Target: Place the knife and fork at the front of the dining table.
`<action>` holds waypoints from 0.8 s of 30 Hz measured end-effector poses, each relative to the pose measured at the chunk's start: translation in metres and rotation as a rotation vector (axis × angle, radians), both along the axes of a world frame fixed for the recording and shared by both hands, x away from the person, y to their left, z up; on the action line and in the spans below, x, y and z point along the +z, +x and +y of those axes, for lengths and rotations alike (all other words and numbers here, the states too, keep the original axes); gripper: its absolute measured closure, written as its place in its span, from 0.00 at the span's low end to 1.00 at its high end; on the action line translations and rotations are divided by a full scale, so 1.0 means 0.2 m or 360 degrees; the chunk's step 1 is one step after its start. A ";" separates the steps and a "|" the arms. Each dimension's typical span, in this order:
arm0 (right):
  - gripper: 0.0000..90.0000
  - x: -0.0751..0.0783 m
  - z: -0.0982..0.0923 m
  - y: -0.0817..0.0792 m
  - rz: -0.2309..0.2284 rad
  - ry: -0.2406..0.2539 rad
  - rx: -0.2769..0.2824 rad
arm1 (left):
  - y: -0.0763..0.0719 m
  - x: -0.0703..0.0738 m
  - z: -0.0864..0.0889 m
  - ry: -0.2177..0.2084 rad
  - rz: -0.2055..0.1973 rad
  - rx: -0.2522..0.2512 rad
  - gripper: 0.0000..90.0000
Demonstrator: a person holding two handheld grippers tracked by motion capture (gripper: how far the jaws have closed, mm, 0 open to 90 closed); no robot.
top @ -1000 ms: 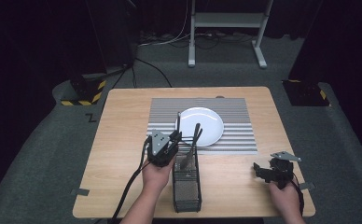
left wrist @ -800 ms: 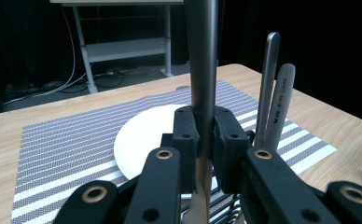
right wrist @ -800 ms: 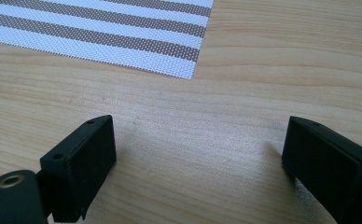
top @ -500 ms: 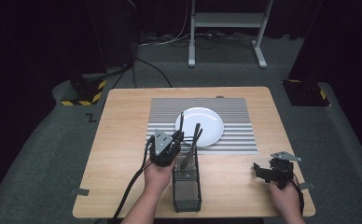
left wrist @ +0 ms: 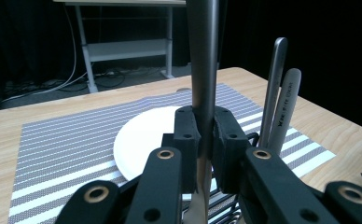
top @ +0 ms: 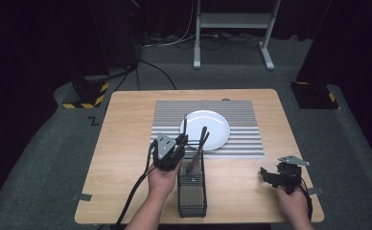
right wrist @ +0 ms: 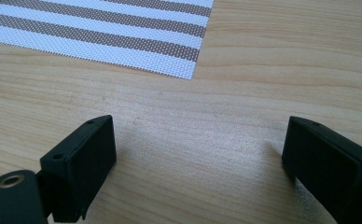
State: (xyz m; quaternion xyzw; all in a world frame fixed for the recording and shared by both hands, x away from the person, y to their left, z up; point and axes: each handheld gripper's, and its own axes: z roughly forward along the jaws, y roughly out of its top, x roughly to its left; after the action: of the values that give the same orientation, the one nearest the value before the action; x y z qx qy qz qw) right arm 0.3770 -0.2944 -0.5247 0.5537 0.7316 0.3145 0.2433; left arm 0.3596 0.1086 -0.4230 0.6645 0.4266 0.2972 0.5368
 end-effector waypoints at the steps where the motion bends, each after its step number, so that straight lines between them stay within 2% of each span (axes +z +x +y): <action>1: 0.11 0.00 0.00 0.00 0.0000 0.0000 0.0000 | -0.01 0.01 0.00 -0.0009 -0.0014 0.0009 0.91; 6: 0.11 0.00 0.00 0.00 0.0000 0.0000 0.0000 | -0.03 0.04 0.01 -0.0039 -0.0057 0.0021 0.91; 8: 0.11 0.00 0.00 0.00 0.0000 0.0000 0.0000 | -0.04 0.06 0.02 -0.0080 -0.0071 0.0016 0.91; 13: 0.11 0.00 0.00 0.00 0.0000 -0.0001 0.0000 | -0.06 0.11 0.03 -0.0114 -0.0118 0.0007 0.91; 24: 0.11 0.00 0.00 0.00 0.0000 -0.0002 0.0001 | -0.14 0.29 0.04 -0.0155 -0.0319 -0.0025 0.91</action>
State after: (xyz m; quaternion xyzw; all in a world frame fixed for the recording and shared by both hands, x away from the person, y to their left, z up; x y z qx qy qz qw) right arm 0.3770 -0.2944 -0.5247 0.5534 0.7320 0.3141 0.2437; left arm 0.3308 0.1174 -0.3646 0.6078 0.3795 0.3369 0.6108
